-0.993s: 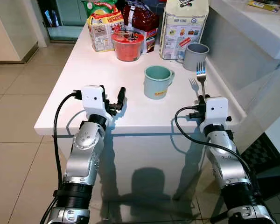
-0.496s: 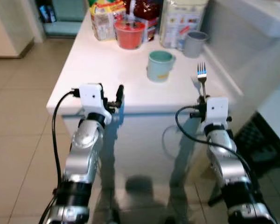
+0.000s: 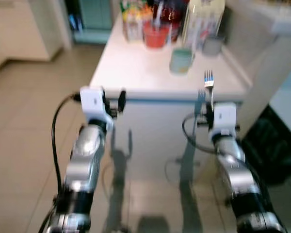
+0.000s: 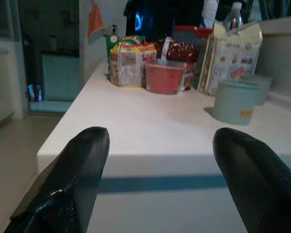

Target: Setting the table

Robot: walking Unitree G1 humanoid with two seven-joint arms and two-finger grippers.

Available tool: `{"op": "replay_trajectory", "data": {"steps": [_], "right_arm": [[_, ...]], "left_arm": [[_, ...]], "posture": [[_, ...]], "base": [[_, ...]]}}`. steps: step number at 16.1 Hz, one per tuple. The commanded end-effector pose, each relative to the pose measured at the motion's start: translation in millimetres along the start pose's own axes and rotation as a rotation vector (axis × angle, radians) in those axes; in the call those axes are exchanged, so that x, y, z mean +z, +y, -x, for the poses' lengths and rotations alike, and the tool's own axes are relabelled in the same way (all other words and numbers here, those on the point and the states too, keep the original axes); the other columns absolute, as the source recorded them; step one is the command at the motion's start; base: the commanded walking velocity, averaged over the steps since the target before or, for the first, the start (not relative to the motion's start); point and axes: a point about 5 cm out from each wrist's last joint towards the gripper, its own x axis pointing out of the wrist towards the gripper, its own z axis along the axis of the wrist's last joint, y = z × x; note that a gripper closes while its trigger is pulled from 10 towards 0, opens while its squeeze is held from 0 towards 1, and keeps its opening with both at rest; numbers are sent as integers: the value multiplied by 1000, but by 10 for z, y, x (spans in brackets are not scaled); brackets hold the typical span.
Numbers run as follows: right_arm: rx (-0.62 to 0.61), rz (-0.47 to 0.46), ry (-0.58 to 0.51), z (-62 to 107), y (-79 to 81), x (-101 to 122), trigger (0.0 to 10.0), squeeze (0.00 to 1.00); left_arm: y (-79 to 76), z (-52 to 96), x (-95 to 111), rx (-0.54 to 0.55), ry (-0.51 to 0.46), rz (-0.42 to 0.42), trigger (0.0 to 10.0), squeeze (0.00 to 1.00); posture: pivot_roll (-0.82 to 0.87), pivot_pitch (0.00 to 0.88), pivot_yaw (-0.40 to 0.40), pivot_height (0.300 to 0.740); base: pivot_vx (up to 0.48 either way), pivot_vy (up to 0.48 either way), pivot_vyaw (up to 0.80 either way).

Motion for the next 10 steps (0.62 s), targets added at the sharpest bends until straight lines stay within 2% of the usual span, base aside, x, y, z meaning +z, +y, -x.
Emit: {"op": "replay_trajectory", "data": {"steps": [1,10], "right_arm": [[-10,-6,-12,-25,-39,41,0,0],[-8,-4,-14,-39,-35,45,0,0]], "left_arm": [[-66,-28,25,-30,-10,-2,10000,0],[-85,-41,17,-53,-11,-38,10000,0]], "posture": [[-2,0,-5,740],[-2,0,-7,740]], "base": [[0,0,0],[0,0,0]]}}
